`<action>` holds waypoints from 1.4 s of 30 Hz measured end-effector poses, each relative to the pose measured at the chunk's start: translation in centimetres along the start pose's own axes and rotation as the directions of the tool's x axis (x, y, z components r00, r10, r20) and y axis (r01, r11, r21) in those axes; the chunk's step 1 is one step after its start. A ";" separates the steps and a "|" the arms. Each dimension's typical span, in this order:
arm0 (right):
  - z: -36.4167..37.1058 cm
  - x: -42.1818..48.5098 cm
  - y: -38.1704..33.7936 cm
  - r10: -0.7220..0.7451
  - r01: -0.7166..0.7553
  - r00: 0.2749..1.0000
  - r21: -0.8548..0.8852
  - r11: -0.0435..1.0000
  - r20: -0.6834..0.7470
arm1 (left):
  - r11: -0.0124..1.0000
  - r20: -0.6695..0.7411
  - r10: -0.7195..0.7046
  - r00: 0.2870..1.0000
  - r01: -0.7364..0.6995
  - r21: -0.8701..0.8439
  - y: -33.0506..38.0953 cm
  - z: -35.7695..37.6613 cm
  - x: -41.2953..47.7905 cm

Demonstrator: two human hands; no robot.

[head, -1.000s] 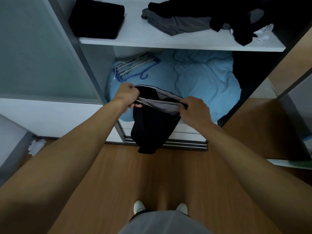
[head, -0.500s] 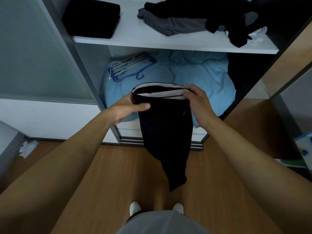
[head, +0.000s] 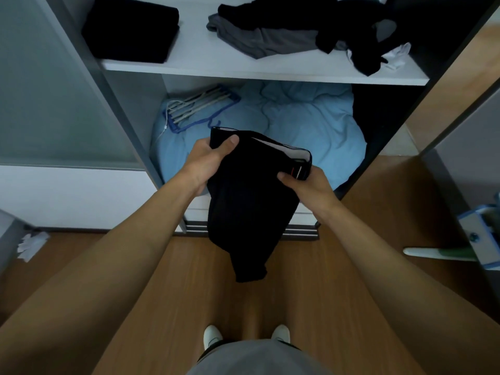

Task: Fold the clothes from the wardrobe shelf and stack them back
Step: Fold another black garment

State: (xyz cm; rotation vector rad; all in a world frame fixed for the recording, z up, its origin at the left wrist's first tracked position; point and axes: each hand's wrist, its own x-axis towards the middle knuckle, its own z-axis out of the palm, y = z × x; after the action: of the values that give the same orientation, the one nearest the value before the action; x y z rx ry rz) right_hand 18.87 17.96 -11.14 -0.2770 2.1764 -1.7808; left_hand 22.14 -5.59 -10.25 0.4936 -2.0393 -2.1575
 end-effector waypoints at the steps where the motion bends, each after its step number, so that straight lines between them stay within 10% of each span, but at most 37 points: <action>1: -0.2 0.2 0.1 0.004 -0.003 1.000 0.051 0.999 -0.024 | 1.000 0.005 0.013 1.000 -0.013 0.004 0.1 -0.1 -0.1; 14: -1.4 0.3 -1.7 0.039 -0.093 0.983 0.308 0.947 0.177 | 0.995 0.065 0.077 0.995 -0.080 0.052 1.5 -1.0 -0.2; 25: -2.6 -0.1 -3.6 0.072 -0.121 0.968 0.194 0.974 0.242 | 0.997 0.087 -0.079 0.993 0.080 -0.010 0.9 -0.3 -1.0; 33: -2.2 0.2 -3.6 0.184 -0.277 0.949 0.397 0.875 0.256 | 0.955 0.374 -0.274 0.886 0.296 0.000 -2.6 -1.6 -2.2; 36: -3.4 0.6 -3.0 0.238 -0.354 0.923 0.429 0.831 0.301 | 0.957 0.269 -0.221 0.937 0.261 -0.122 -3.0 -0.3 -2.4; 42: -4.8 -0.5 0.0 0.253 -0.340 0.874 0.149 0.929 0.415 | 0.964 0.192 -0.191 0.963 0.221 -0.150 -2.2 1.2 -1.5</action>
State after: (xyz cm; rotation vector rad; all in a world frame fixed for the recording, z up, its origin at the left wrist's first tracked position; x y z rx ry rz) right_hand 17.61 22.56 -10.21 -0.2068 1.6309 -1.6088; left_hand 23.44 -3.80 -12.14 0.5322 -1.9383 -2.5560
